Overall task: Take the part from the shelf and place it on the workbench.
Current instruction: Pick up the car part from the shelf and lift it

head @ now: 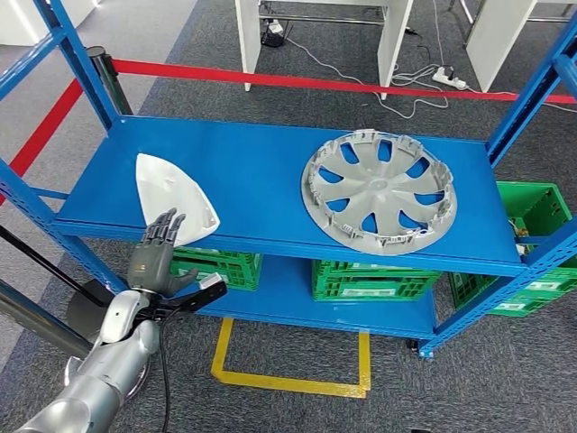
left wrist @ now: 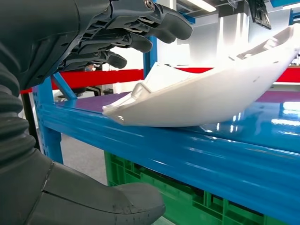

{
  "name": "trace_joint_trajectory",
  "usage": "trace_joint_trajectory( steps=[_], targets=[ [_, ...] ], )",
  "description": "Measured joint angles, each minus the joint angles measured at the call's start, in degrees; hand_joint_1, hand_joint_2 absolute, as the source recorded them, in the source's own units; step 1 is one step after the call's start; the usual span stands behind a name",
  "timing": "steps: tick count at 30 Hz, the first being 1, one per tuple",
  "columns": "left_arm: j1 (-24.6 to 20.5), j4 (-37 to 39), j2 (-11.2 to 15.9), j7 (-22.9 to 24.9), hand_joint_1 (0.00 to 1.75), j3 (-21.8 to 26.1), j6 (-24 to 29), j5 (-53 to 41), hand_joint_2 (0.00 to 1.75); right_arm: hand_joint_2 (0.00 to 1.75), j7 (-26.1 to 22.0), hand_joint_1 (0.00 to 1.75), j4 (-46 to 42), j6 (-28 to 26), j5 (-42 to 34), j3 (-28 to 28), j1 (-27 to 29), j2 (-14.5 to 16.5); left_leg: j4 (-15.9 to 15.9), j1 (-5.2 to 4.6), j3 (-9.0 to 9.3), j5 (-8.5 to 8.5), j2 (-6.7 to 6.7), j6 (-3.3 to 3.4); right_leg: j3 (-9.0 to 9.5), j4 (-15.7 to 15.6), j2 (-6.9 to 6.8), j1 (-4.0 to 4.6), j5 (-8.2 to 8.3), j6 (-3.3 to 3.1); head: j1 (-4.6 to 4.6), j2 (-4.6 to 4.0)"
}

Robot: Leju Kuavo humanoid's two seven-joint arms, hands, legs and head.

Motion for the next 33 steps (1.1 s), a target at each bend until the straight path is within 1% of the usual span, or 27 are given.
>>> trace_joint_trajectory(
  steps=[11,20,25,33],
  targets=[
    [0.4,1.3,-1.3,0.5,0.0,-1.0,-0.4,-0.2,1.75,0.0,0.0,0.0,0.0,0.0,0.2,0.0,-0.1,0.0,0.0,-0.01,0.0,-0.01,0.0,0.0,0.03,0.0,0.0,0.0,0.0,0.0,0.0,0.0],
    [0.9,2.5,-1.6,0.5,0.0,-1.1,-0.5,0.3,1.75,0.0,0.0,0.0,0.0,0.0,0.2,0.0,-0.1,0.0,0.0,-0.01,-0.01,0.0,0.0,0.0,0.24,0.0,0.0,0.0,0.0,0.0,0.0,0.0],
    [1.5,3.0,-1.4,0.6,0.0,-1.1,-0.4,1.1,1.75,0.0,-0.1,0.0,0.0,0.0,0.2,-0.1,-0.1,0.0,0.0,-0.01,0.0,0.0,0.0,0.0,0.5,0.0,0.0,0.0,0.0,0.0,0.0,0.0],
    [3.5,4.7,0.0,0.9,0.0,-0.3,0.1,2.9,1.75,0.0,0.0,0.0,0.0,0.0,0.3,-0.5,-0.1,0.0,0.0,0.0,0.01,0.0,0.0,0.0,0.42,0.0,-0.01,0.01,0.0,0.0,0.0,0.0]
  ],
)
